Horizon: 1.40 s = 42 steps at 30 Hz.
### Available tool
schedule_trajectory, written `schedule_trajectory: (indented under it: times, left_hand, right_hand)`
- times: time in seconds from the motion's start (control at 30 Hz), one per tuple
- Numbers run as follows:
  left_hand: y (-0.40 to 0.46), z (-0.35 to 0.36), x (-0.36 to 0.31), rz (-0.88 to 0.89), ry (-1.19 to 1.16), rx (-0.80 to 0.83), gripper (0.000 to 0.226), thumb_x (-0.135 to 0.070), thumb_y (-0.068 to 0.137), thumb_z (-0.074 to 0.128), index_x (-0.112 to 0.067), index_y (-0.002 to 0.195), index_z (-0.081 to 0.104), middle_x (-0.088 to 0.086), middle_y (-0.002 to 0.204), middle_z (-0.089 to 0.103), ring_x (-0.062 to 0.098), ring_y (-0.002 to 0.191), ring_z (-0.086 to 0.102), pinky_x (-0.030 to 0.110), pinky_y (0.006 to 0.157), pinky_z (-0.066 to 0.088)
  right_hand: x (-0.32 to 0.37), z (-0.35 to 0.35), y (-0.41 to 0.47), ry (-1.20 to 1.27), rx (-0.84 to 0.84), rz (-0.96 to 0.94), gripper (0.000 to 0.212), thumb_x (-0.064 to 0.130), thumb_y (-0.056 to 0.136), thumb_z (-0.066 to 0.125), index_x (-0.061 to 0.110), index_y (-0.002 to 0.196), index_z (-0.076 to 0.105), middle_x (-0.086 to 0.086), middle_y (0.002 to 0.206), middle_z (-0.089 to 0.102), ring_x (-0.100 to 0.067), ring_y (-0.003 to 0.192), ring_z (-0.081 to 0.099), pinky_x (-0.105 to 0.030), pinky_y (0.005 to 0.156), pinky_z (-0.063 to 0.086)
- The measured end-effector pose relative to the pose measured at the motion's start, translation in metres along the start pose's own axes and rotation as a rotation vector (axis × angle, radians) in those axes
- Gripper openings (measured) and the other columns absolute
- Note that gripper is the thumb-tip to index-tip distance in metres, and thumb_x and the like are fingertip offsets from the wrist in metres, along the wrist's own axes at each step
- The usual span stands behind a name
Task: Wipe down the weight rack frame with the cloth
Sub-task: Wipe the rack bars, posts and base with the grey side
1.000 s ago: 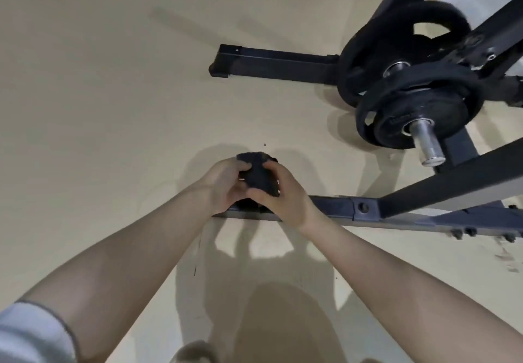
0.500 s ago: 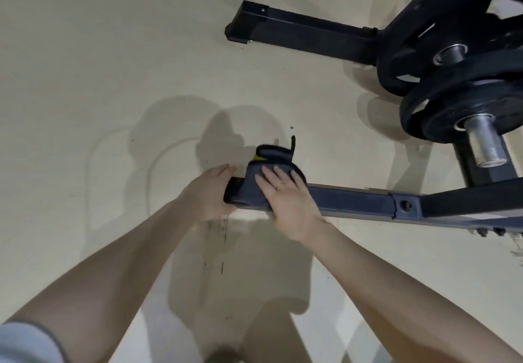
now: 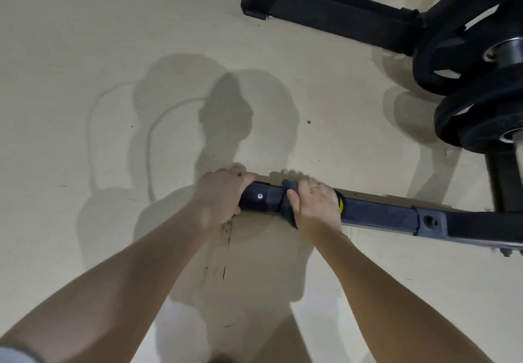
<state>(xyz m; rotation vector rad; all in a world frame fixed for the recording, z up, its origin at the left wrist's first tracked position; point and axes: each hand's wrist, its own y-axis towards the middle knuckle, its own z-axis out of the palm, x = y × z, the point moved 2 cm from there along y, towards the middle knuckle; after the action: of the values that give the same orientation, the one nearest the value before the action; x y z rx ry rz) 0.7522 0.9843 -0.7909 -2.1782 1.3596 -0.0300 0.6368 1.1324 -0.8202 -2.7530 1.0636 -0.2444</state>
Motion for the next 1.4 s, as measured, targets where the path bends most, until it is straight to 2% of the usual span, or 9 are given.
schedule_trajectory:
  times: [0.23, 0.4, 0.53, 0.63, 0.77, 0.87, 1.0, 1.13, 1.4]
  left_hand:
    - [0.002, 0.007, 0.007, -0.033, -0.061, 0.01, 0.061, -0.027, 0.085, 0.065, -0.036, 0.138, 0.036, -0.006, 0.131, 0.045, 0.018, 0.116, 0.048, 0.032, 0.083, 0.048]
    - [-0.005, 0.01, 0.008, -0.044, -0.132, -0.006, 0.068, -0.02, 0.087, 0.063, -0.04, 0.142, 0.029, -0.011, 0.141, 0.037, 0.017, 0.122, 0.044, 0.032, 0.089, 0.047]
    - [-0.01, 0.016, 0.009, -0.039, -0.179, -0.054, 0.068, -0.02, 0.088, 0.063, -0.039, 0.143, 0.029, -0.012, 0.144, 0.035, 0.016, 0.125, 0.042, 0.032, 0.092, 0.046]
    - [-0.009, 0.02, 0.011, -0.041, -0.152, -0.079, 0.067, -0.021, 0.088, 0.062, -0.039, 0.144, 0.028, -0.014, 0.146, 0.032, 0.016, 0.125, 0.042, 0.028, 0.087, 0.043]
    - [-0.009, 0.02, 0.008, -0.082, -0.144, -0.076, 0.066, -0.019, 0.093, 0.057, -0.038, 0.146, 0.023, -0.013, 0.148, 0.028, 0.016, 0.126, 0.041, 0.027, 0.086, 0.04]
    - [-0.013, 0.021, 0.004, -0.098, -0.127, -0.073, 0.068, -0.017, 0.093, 0.056, -0.038, 0.147, 0.02, -0.01, 0.147, 0.028, 0.016, 0.124, 0.041, 0.03, 0.086, 0.044]
    - [-0.013, 0.018, 0.002, -0.113, -0.116, -0.045, 0.068, -0.018, 0.092, 0.056, -0.037, 0.147, 0.021, -0.008, 0.145, 0.031, 0.017, 0.122, 0.042, 0.031, 0.083, 0.046]
    - [-0.013, 0.018, -0.001, -0.12, -0.057, -0.074, 0.068, -0.019, 0.091, 0.058, -0.034, 0.147, 0.022, -0.005, 0.141, 0.036, 0.019, 0.12, 0.046, 0.031, 0.082, 0.044]
    - [-0.013, 0.024, -0.003, -0.112, -0.06, -0.071, 0.071, -0.016, 0.092, 0.054, -0.029, 0.15, 0.014, -0.002, 0.15, 0.025, 0.019, 0.136, 0.027, 0.032, 0.093, 0.044]
  right_hand:
    - [0.033, -0.006, 0.021, 0.111, 0.166, -0.169, 0.038, 0.039, 0.1, 0.033, 0.007, 0.12, 0.044, -0.011, 0.109, 0.06, -0.03, 0.103, 0.052, -0.036, 0.088, 0.031]
    - [-0.019, -0.004, -0.008, 0.022, 0.185, -0.294, 0.074, 0.059, 0.085, 0.025, 0.017, 0.146, 0.03, -0.005, 0.143, 0.041, -0.026, 0.129, 0.038, -0.04, 0.108, 0.029]
    - [-0.001, 0.017, -0.018, -0.048, -0.009, -0.279, 0.074, 0.039, 0.077, 0.066, 0.001, 0.136, 0.044, -0.019, 0.129, 0.054, -0.038, 0.114, 0.053, -0.051, 0.099, 0.043]
    - [0.035, 0.024, -0.013, -0.063, -0.136, -0.306, 0.058, 0.019, 0.082, 0.067, -0.003, 0.131, 0.049, -0.021, 0.127, 0.056, -0.037, 0.114, 0.056, -0.047, 0.097, 0.046]
    - [0.002, 0.02, -0.015, -0.049, -0.036, -0.398, 0.086, 0.013, 0.065, 0.08, 0.001, 0.138, 0.037, -0.019, 0.136, 0.05, -0.037, 0.12, 0.052, -0.045, 0.105, 0.039]
    - [-0.025, 0.006, -0.023, 0.015, -0.028, -0.256, 0.073, 0.011, 0.072, 0.069, 0.003, 0.139, 0.04, -0.015, 0.137, 0.05, -0.035, 0.122, 0.05, -0.039, 0.109, 0.028]
    - [0.02, 0.013, -0.015, 0.032, -0.017, -0.206, 0.061, 0.021, 0.078, 0.068, -0.003, 0.131, 0.05, -0.019, 0.128, 0.055, -0.038, 0.118, 0.052, -0.046, 0.104, 0.041]
    - [0.041, 0.005, -0.006, 0.035, 0.095, -0.35, 0.067, 0.013, 0.096, 0.044, 0.007, 0.15, 0.005, -0.009, 0.158, 0.008, -0.023, 0.146, 0.003, -0.028, 0.113, -0.013]
    - [-0.056, -0.006, -0.031, -0.117, 0.089, 0.098, 0.071, 0.011, 0.091, 0.049, 0.014, 0.149, 0.009, -0.003, 0.155, 0.016, -0.026, 0.145, 0.004, -0.036, 0.118, 0.001]
